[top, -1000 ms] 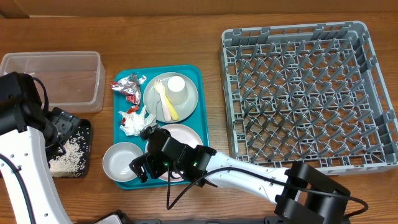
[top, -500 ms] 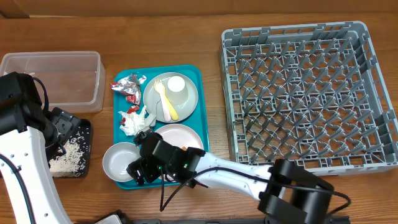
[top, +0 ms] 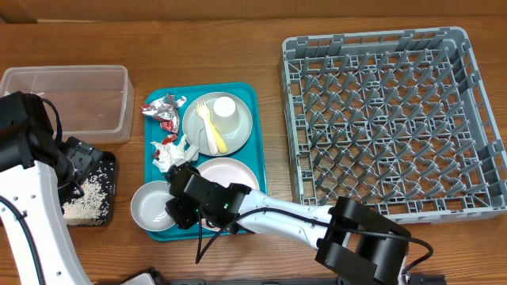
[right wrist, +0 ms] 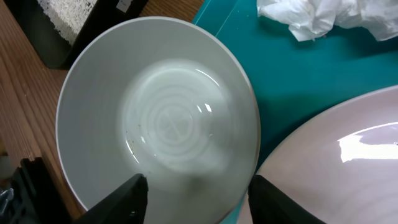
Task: Sort waste into correct bins and load items into the dishwasher rack
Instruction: 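Reach the right gripper over the teal tray to the grey bowl, then grasp the rim of the grey bowl with the right gripper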
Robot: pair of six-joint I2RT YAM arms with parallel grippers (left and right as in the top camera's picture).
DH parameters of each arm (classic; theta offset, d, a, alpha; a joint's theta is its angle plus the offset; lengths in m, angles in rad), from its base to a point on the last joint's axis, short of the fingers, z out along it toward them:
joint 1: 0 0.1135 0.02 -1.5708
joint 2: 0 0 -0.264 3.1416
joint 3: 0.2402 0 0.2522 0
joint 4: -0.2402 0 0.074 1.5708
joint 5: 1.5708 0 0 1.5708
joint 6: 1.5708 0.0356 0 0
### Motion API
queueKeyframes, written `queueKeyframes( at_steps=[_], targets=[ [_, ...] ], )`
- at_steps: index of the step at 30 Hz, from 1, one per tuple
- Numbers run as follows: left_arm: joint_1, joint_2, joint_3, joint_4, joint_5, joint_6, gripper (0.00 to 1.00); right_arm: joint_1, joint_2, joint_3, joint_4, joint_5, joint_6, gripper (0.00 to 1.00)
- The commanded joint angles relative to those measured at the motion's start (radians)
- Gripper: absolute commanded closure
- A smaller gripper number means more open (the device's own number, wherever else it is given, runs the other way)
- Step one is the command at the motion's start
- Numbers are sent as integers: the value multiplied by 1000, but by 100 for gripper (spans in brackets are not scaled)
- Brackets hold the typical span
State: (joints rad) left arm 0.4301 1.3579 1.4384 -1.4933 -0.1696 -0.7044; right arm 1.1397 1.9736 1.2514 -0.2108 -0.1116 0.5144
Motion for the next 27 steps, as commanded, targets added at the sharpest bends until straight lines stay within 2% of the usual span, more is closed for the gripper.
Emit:
queueKeyframes(
  at_steps=[1,3,11,20,27],
  targets=[
    [3,-3,-4,1,-13,-14,0,4,30,25,-1,-8,8,46],
    [3,-3,-4,1,-13,-14,0,4,36,25,-4,-12,9,47],
    [3,-3,-4,2,-13,-14,0,2,36,27,-1,-8,9,64],
    [3,-3,-4,1,-13,-14,0,-3,36,27,-5,10,9,74],
    [3,-3,-4,2,-13,-14,0,-11,36,27,-6,6,9,87]
  ],
)
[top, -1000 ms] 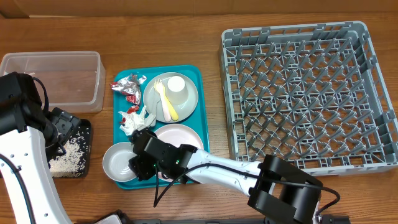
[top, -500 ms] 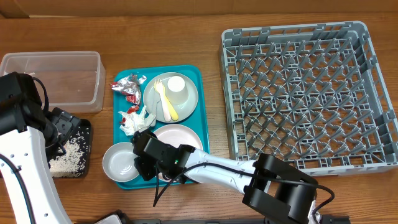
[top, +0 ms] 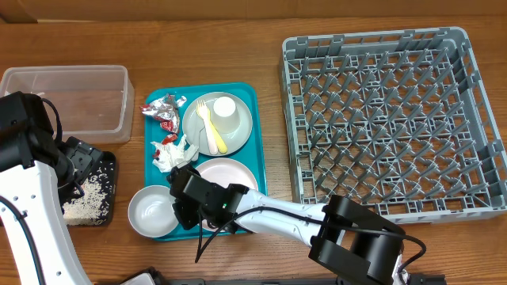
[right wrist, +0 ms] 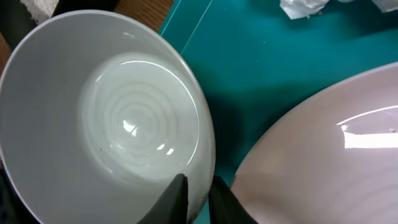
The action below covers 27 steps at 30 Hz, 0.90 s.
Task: Sort waste into correct bins and load items into the dishwasher rack
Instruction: 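Grasp the rim of the grey bowl with the right gripper, then lift the bowl and carry it right over the dish rack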
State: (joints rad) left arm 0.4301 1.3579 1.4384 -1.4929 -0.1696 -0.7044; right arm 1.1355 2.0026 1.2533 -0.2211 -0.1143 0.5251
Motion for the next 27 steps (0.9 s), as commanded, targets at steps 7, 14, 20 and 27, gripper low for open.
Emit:
queueKeyframes(
  at_steps=[7,14,20,27],
  targets=[
    [3,-3,-4,1,-13,-14,0,-24,6,45,-19,3,-2,96],
    [3,-3,-4,2,-14,-14,0,-88,-14,176,-179,-22,-2,96],
    [3,-3,-4,6,-14,-14,0,-173,-109,229,-254,-21,-2,96],
    [3,-3,-4,13,-13,-18,0,-416,-381,235,-427,121,-73,96]
  ],
)
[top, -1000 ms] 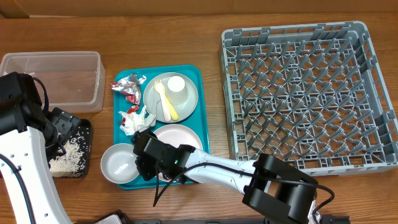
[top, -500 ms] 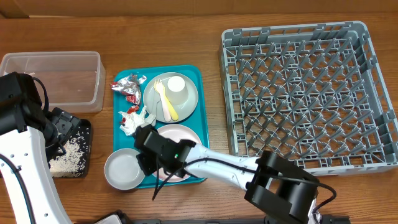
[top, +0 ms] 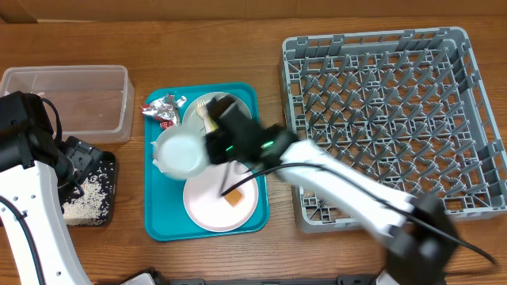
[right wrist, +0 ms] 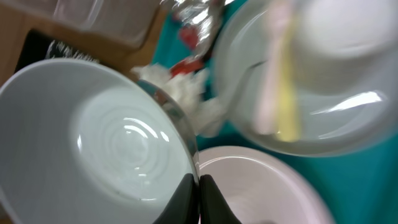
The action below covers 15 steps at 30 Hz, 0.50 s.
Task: Sort waste into correct bins and load items into the dishwasher rack
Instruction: 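Lift the bowl and carry it right over the dish rack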
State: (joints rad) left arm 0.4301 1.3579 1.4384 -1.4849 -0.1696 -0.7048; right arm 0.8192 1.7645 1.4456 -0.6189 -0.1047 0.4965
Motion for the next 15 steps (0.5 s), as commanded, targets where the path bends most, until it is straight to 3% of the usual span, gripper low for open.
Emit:
queueKeyframes(
  at_steps=[1,8,15],
  targets=[
    [3,-3,-4,5,-13,-18,0,-142,-177,43,-60,161,-63,96],
    [3,-3,-4,5,10,-17,0,-426,-316,43,-193,468,-90,96],
    [3,-3,-4,5,13,-17,0,-700,-307,42,-202,577,-90,96]
  ],
)
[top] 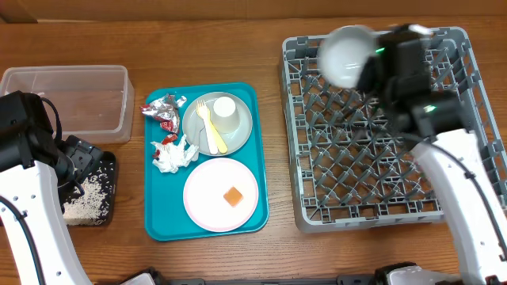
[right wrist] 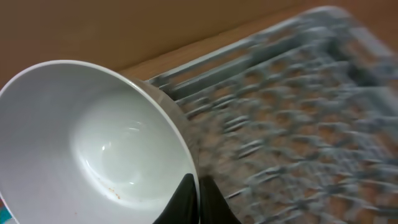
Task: Sort waste into correct bins and load items into the dishwasher rack
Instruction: 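Lift the bowl and carry it right over the dish rack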
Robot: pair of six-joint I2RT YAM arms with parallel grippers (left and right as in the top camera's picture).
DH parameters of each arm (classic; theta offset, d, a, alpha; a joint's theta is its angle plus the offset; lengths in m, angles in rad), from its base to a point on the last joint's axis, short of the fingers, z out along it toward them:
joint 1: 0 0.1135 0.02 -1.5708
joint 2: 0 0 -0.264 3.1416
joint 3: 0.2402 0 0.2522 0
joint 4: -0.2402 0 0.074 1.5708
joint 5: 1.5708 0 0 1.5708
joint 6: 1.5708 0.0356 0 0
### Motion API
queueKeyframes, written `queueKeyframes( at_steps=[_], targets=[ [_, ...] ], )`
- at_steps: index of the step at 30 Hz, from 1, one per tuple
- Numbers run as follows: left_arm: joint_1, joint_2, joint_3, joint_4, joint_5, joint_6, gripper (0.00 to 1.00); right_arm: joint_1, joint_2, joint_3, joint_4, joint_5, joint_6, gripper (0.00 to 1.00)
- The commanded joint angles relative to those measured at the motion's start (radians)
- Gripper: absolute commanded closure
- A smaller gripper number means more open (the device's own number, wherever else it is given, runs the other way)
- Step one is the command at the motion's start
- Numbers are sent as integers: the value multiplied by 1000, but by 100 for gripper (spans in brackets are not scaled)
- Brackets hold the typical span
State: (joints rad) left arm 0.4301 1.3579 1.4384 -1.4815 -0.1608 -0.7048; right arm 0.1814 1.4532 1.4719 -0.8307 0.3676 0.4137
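My right gripper (right wrist: pixel 196 200) is shut on the rim of a white bowl (right wrist: pixel 93 143), one finger inside and one outside. Overhead, the white bowl (top: pixel 347 56) hangs over the back left part of the grey dishwasher rack (top: pixel 459 119), with my right gripper (top: pixel 380 59) beside it. The teal tray (top: pixel 158 214) holds a pink plate (top: pixel 210 198) with an orange scrap (top: pixel 232 196), a grey plate (top: pixel 238 127) with a cup (top: pixel 225 111) and yellow fork (top: pixel 209 127), crumpled tissue (top: pixel 176 153) and foil wrappers (top: pixel 162 108). My left gripper itself is hidden; its arm (top: pixel 32 158) stays at the left.
A clear plastic bin (top: pixel 71 99) stands at the back left. A black bin (top: pixel 89 194) with white grains lies by the left arm. Behind the rack in the right wrist view rises a brown wall (right wrist: pixel 155 25).
My right gripper has carried the white bowl from above the tray's left side to above the rack's back left part. The pink plate with the orange scrap shows fully. The left arm is unmoved.
The right gripper stood open around the rim of the white bowl at the tray's front left corner. Then it was shut on that rim. Later the bowl was held up over the tray, and now it hangs over the rack.
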Motion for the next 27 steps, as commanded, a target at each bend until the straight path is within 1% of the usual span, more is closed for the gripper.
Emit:
queueKeyframes(
  at_steps=[1,5,10,15,17,23,27],
  targets=[
    [3,-3,-4,1,4,-17,0,-94,9,16,19,145,-8,96],
    [3,-3,-4,1,4,-17,0,-168,33,16,60,274,-76,96],
    [3,-3,-4,1,4,-17,0,-219,87,15,101,414,-150,96],
    [3,-3,-4,1,4,-17,0,-223,163,14,159,500,-226,96],
    [3,-3,-4,1,4,-17,0,-219,196,14,199,514,-306,96],
    [3,-3,-4,1,4,-17,0,-200,320,14,305,700,-498,96],
    [3,-3,-4,1,4,-17,0,-187,379,14,318,756,-547,96]
  ],
)
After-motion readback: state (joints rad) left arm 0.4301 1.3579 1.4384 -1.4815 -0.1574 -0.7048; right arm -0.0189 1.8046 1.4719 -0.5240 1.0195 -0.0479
